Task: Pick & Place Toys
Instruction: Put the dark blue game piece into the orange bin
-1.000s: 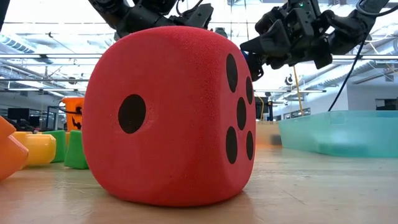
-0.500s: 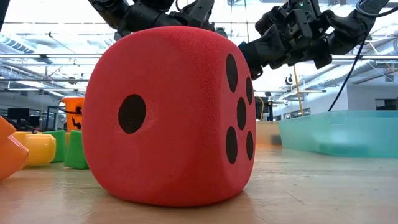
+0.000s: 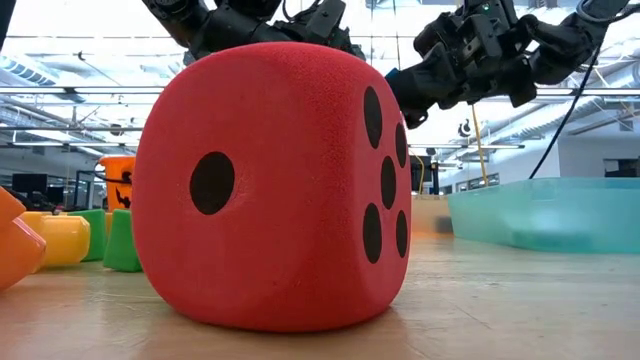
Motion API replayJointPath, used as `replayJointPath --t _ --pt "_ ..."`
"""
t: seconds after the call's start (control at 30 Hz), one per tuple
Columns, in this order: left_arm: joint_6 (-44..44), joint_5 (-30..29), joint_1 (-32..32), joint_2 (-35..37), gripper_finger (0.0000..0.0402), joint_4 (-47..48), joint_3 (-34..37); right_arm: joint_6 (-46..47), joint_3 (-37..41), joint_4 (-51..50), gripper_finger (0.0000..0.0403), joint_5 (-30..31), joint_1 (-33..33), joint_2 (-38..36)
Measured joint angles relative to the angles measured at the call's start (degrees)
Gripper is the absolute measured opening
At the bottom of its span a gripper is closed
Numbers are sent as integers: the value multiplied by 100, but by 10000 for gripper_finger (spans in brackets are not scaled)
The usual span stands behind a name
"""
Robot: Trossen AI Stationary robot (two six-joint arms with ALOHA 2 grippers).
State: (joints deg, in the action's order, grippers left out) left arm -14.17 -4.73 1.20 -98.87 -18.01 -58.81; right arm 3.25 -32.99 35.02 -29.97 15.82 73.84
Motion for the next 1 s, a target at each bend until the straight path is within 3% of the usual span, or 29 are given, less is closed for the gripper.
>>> replayJointPath --t 0.1,0.17,0.37,0.47,0.7,1.0 --pt "4 -2 1 20 371 9 0 15 0 -587 103 69 262 -368" --pt "1 12 -1 19 390 31 0 -115 0 -1031 100 444 410 -647" --pt "52 24 5 20 376 72 0 -834 0 -2256 102 3184 878 -1191" --pt "98 -11 -1 20 366 71 0 -853 0 -2557 106 4073 1278 -1151" --pt "99 -174 -1 22 362 129 0 -610 0 -2573 107 4034 2174 -619" --pt "403 -187 -1 22 364 154 0 -712 0 -2367 169 4040 2655 -15"
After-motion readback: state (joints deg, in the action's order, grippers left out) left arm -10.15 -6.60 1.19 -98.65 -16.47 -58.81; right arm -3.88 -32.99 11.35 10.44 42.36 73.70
